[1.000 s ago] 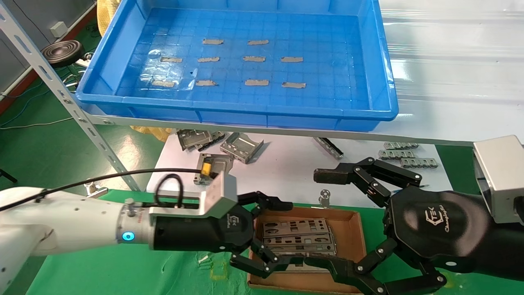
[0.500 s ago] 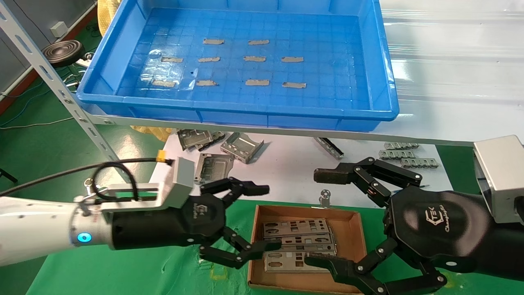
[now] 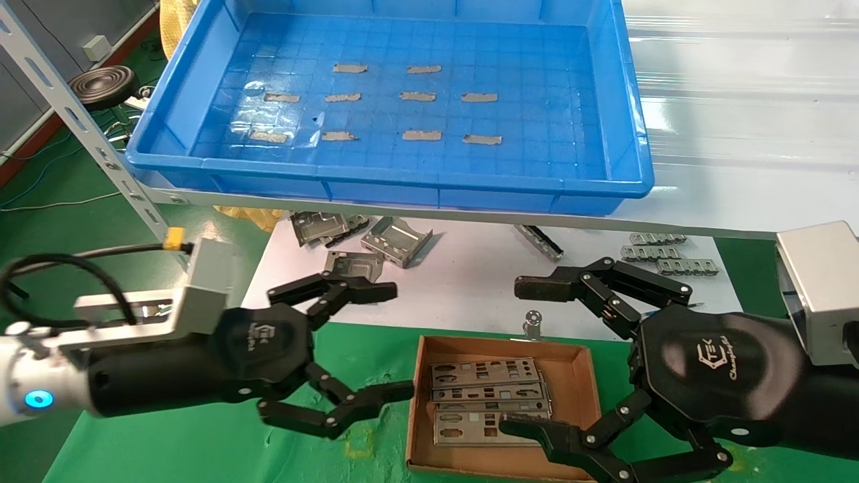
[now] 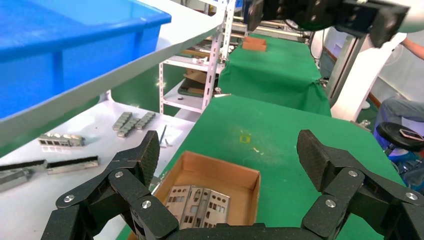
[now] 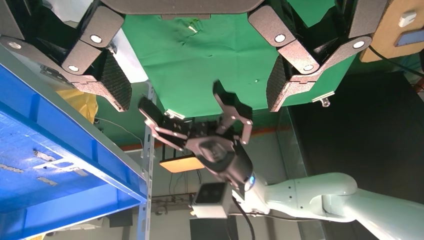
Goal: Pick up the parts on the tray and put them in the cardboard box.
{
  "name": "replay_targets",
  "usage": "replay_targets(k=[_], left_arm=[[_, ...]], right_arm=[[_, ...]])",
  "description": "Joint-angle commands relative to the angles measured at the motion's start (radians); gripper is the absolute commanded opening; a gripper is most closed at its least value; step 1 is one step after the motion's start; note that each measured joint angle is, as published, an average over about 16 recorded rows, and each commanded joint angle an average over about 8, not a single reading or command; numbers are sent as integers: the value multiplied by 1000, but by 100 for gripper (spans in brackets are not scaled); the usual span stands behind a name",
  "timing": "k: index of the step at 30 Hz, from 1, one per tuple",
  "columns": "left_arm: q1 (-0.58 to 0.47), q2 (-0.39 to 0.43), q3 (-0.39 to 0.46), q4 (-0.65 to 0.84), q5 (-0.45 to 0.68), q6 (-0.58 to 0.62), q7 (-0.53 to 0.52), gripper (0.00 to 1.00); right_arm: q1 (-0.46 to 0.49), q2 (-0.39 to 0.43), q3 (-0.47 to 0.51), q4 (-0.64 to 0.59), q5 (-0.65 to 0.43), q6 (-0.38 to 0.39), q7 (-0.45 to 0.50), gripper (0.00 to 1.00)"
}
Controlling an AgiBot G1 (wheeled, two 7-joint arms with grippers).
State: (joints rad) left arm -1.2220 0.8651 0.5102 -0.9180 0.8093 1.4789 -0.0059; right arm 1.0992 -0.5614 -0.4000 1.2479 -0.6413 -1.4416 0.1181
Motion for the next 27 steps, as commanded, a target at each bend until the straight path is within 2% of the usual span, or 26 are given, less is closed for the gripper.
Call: replay_targets(k=[1,27], left_arm=[[11,-20,-18,-28,-6,1,-14,100],[150,-259,-236,-375,-81,18,-184,100]], right_arm=[[0,0,0,0,0,0,0,100],[0,0,0,0,0,0,0,100]])
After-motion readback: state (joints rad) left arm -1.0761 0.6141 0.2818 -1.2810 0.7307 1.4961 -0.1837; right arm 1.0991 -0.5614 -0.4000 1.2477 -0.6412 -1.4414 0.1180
